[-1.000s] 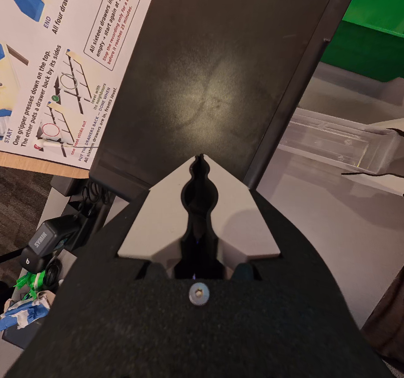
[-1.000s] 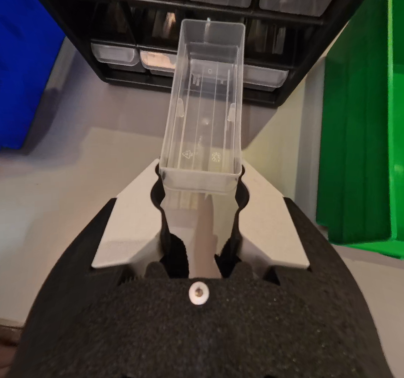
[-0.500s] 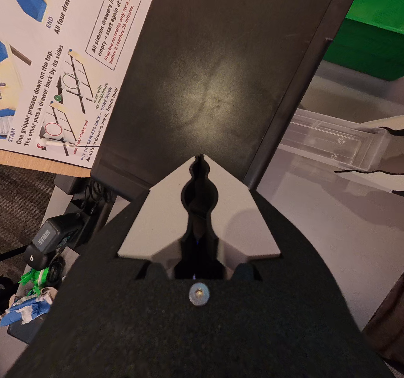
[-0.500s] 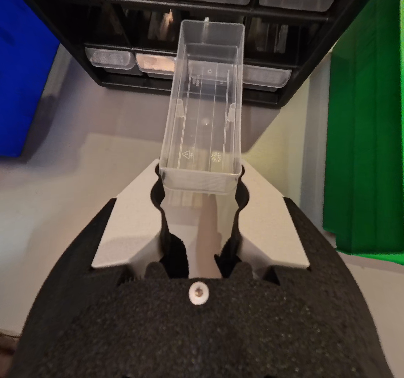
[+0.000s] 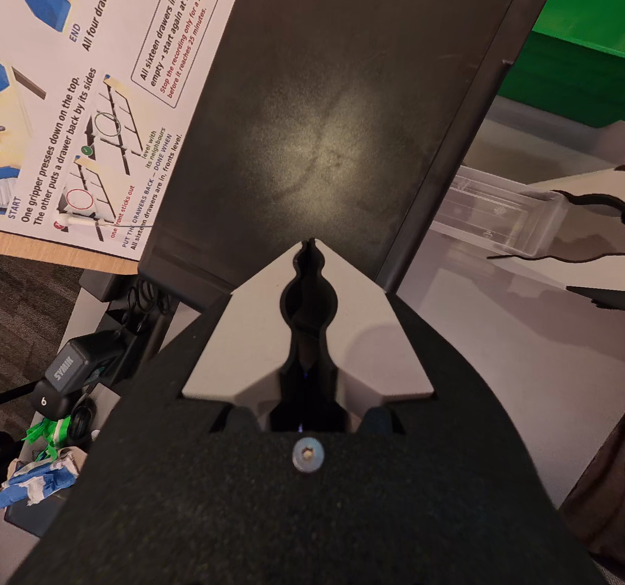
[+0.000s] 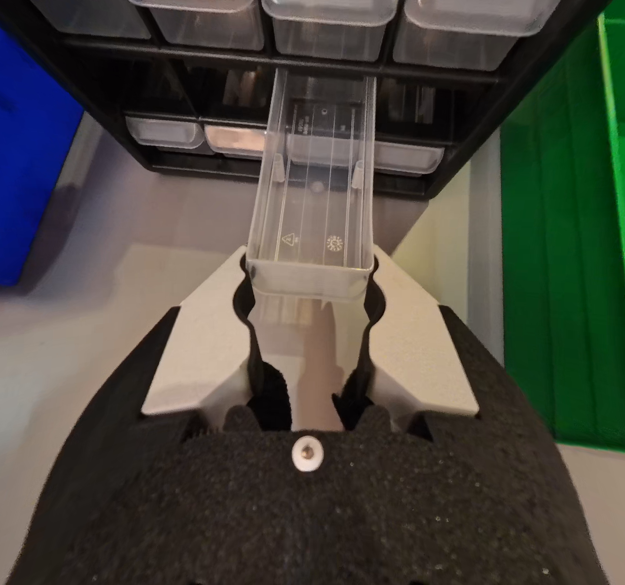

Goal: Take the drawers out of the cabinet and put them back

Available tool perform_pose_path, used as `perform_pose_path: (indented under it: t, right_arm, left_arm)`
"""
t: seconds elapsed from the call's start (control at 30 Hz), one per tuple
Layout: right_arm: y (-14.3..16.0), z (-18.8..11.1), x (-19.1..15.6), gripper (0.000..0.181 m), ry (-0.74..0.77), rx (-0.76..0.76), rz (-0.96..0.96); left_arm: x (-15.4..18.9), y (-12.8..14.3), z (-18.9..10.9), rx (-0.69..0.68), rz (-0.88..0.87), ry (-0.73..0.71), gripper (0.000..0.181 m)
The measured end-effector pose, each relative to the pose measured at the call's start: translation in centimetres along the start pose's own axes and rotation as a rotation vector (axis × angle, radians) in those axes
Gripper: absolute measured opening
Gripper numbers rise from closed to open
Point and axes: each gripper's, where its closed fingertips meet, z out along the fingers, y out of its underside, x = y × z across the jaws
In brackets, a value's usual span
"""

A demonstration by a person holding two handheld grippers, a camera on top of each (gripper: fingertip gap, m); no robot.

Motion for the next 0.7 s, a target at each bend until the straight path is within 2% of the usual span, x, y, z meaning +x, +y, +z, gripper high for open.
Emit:
perform_pose_path:
  t: [0.23,0.43,0.57,0.7]
  right_arm:
    - [-2.3,3.7,0.4,0.065,0.028,0.04,0.016]
    - [-4.6,5.7,0.5,0.065,0.057,0.115,0.009]
    - [-4.2,4.6,0.5,0.074,0.012,0.214,0.088]
    - [-2.3,2.3,0.3,0.068,-0.025,0.349,0.157]
  left_arm:
    - [0.0,0.0,0.0,0.007,-0.006,0.009,0.0]
    - [0.0,0.0,0.0,0.003,0.011,0.003,0.0]
    - [0.0,0.0,0.0,0.002,0.024,-0.008,0.0]
    - [0.0,0.0,0.0,0.028,-0.007,0.039,0.0]
